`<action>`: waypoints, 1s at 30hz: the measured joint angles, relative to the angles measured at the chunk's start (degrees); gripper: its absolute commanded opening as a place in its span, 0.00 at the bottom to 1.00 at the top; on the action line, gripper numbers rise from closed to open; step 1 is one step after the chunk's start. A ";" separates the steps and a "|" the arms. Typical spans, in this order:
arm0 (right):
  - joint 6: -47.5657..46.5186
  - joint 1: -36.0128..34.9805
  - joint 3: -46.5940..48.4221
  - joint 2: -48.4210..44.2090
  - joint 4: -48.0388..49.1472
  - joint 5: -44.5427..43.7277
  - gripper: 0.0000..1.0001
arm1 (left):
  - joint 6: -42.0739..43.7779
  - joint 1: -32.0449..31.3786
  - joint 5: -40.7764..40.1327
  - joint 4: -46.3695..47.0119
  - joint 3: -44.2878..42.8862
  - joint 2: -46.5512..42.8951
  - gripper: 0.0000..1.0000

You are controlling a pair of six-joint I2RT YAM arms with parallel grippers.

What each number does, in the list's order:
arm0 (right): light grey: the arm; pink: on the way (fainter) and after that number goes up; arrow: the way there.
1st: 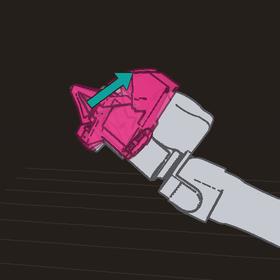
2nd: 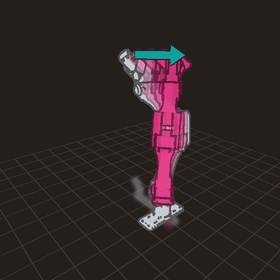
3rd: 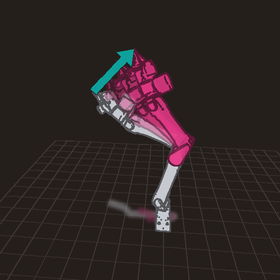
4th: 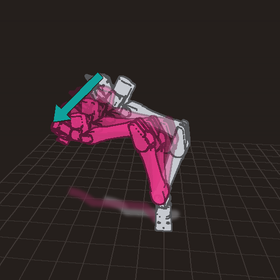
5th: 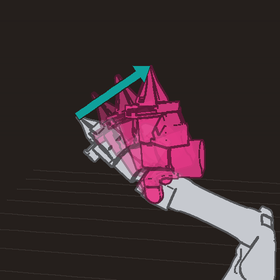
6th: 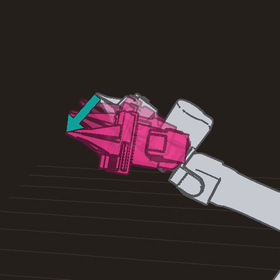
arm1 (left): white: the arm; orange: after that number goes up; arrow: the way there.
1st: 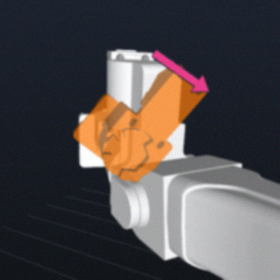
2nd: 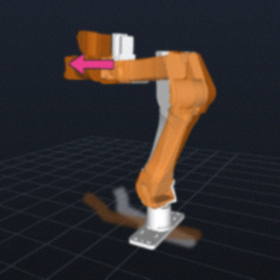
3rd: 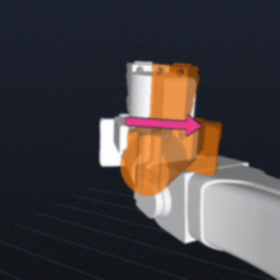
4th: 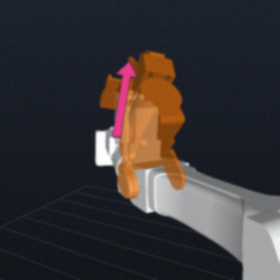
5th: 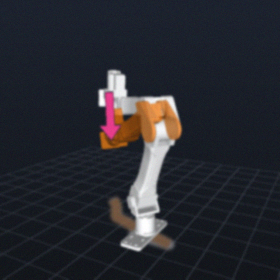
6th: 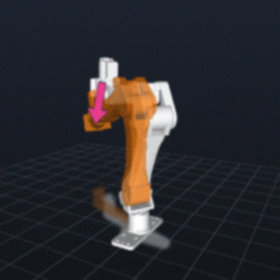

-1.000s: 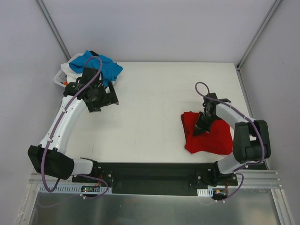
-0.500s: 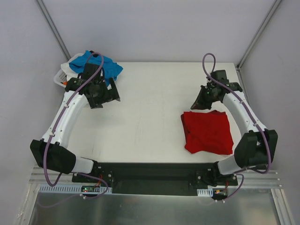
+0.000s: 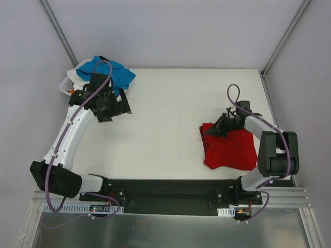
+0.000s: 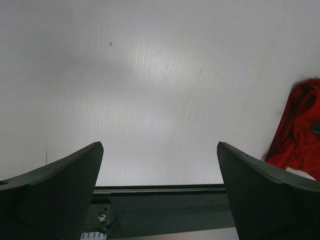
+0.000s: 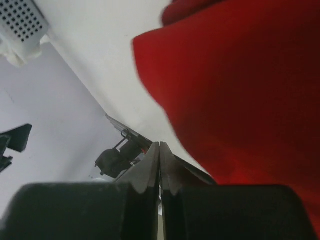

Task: Fold and stack the t-shirts
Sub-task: Grab the tshirt from the pile

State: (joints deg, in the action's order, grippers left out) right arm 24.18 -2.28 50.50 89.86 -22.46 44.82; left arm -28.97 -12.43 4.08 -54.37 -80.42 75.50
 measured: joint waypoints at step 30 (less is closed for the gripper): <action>-7.91 16.83 3.21 5.11 -16.06 -10.25 0.01 | 0.02 0.00 0.04 0.00 0.52 -0.42 0.99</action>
State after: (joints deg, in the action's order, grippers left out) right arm 16.27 14.55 53.71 94.98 -38.52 34.57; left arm -28.95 -12.43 4.12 -54.37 -79.90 75.09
